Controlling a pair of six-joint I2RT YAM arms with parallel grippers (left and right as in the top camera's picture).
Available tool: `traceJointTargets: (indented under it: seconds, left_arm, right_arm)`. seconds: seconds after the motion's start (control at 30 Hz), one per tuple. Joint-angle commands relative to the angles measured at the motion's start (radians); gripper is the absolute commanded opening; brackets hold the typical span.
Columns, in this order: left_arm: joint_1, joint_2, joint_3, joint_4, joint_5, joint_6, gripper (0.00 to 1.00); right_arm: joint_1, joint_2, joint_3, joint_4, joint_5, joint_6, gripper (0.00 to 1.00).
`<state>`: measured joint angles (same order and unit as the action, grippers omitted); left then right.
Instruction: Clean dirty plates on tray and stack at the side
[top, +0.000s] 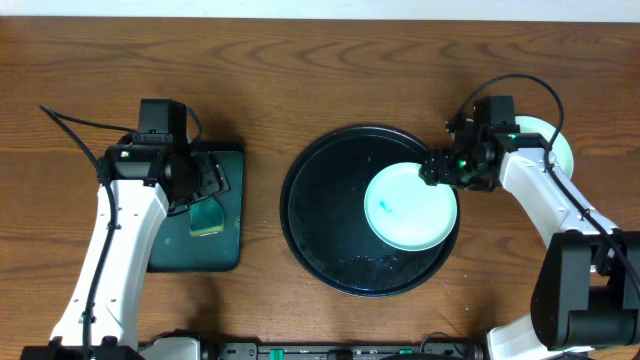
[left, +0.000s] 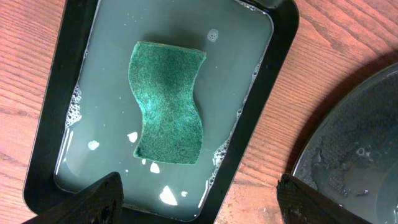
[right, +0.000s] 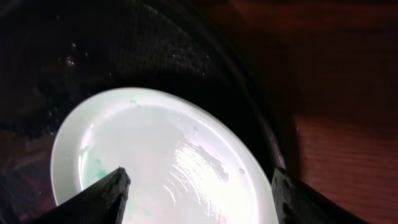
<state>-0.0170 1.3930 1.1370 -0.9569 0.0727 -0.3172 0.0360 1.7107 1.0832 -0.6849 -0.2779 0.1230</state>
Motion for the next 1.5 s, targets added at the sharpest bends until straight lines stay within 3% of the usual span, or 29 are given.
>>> traceJointTargets:
  seconds: [0.0, 0.63, 0.8, 0.93, 1.03, 1.3, 1.47]
  left_arm:
    - [-0.002, -0.007, -0.004, 0.001, -0.002, -0.003, 0.8]
    - [-0.002, -0.007, -0.004, 0.0, -0.001, -0.003, 0.8]
    - [-0.002, -0.007, -0.004, 0.001, -0.001, -0.003, 0.8]
    - [-0.002, -0.007, -0.004, 0.001, -0.001, -0.003, 0.8]
    - [-0.002, -0.007, -0.004, 0.0, -0.001, -0.003, 0.8]
    - [-0.002, -0.007, -0.004, -0.004, -0.001, -0.003, 0.8]
    - [-0.002, -0.007, -0.004, -0.008, -0.001, -0.003, 0.8]
  right_arm:
    - [-0.008, 0.011, 0.013, -0.005, -0.008, -0.046, 0.72]
    - [-0.008, 0.121, 0.007, -0.018, 0.002, -0.023, 0.7]
    - [-0.005, 0.12, 0.007, -0.035, -0.019, -0.004, 0.55]
    - [0.005, 0.12, 0.007, -0.069, -0.008, 0.065, 0.3]
    - [0.012, 0.12, 0.007, -0.113, 0.033, 0.155, 0.26]
    - [0.041, 0.12, 0.004, -0.184, 0.083, 0.254, 0.28]
    - [0.057, 0.12, -0.03, -0.181, 0.097, 0.259, 0.1]
